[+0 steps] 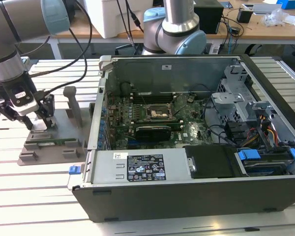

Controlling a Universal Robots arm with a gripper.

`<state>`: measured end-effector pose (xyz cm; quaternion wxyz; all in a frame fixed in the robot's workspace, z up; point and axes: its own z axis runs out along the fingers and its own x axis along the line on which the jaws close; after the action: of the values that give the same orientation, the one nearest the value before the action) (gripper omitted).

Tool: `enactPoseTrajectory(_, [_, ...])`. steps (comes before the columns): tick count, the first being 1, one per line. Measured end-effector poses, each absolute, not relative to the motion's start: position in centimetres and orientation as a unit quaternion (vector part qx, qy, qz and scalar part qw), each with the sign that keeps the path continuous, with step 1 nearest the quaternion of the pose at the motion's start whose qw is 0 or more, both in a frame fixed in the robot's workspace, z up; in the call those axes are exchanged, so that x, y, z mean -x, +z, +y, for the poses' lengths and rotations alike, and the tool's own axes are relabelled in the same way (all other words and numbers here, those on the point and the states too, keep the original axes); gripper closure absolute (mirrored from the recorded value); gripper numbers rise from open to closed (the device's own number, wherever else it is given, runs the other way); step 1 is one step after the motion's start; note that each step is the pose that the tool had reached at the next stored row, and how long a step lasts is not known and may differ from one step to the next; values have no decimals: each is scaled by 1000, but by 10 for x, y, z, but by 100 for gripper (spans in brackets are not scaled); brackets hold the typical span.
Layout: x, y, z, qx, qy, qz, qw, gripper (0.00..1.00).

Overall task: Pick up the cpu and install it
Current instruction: 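Pick up the cpu and move it towards the insertion slot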

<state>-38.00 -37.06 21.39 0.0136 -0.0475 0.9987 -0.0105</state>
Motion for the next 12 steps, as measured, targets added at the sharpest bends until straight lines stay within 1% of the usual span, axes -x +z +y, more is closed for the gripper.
enactPoseTrajectory(12, [380, 234, -371, 47, -11, 999, 14, 45])
